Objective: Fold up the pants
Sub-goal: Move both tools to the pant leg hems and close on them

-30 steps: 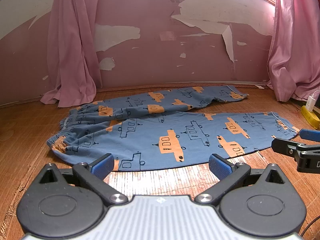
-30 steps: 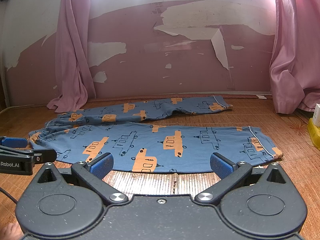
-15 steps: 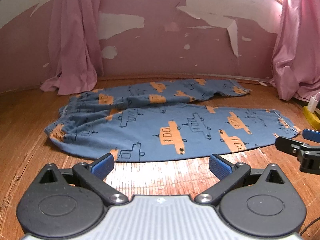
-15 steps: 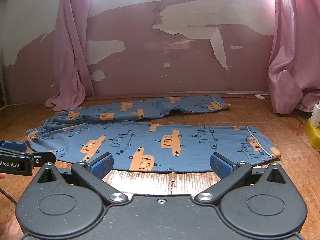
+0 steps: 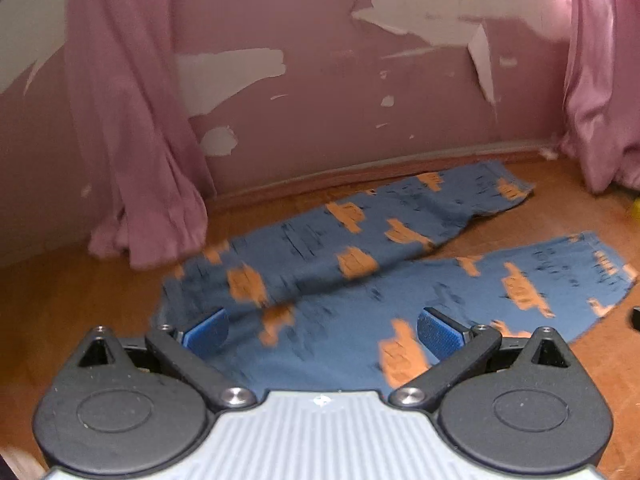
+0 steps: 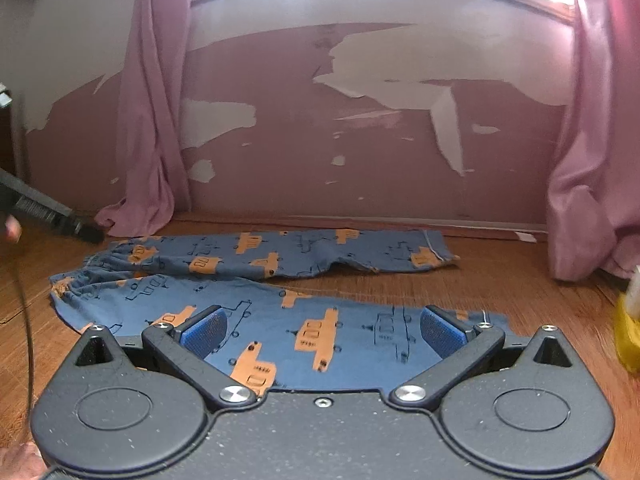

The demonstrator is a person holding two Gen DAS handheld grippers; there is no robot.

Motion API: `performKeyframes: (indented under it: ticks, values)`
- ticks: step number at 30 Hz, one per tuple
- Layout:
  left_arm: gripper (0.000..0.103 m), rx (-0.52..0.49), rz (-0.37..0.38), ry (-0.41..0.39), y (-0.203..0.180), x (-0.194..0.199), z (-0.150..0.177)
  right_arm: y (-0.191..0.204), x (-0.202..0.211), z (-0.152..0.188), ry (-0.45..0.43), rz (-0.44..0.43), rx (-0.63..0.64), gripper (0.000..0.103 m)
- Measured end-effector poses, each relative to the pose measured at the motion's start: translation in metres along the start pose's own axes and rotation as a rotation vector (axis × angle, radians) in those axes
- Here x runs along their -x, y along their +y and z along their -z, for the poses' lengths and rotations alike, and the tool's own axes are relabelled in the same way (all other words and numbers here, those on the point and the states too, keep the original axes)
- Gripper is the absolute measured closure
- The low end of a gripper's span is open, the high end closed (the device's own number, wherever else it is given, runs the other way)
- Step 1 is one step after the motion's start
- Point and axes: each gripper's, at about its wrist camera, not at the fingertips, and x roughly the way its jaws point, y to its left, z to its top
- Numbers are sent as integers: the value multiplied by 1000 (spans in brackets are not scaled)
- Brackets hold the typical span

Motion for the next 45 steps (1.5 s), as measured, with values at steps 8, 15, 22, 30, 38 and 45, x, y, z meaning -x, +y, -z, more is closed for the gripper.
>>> performKeyframes:
  ticks: [8,15,22,30,38,45]
  values:
    - [0,-85,-16,67,51,-99,-92,-37,-101,-83,177,-144,116,0]
    - [0,-59,213,61,86,-193,-99,-52,-260,-140,263,-251,178,1]
    - [11,-245,241,132,76,-263,-82,-49,-381,-149,384,-267,223,14]
    - [35,-179,246,193,91,-294,-83,-63,-435,-151,449,-404,368,26]
    - [44,-194,266,211,87,-301,-73,-65,-441,-137,477,-491,434,38]
    - [96,-251,289,192,66,-291,-71,-71,-435,-137,432,-446,398,74]
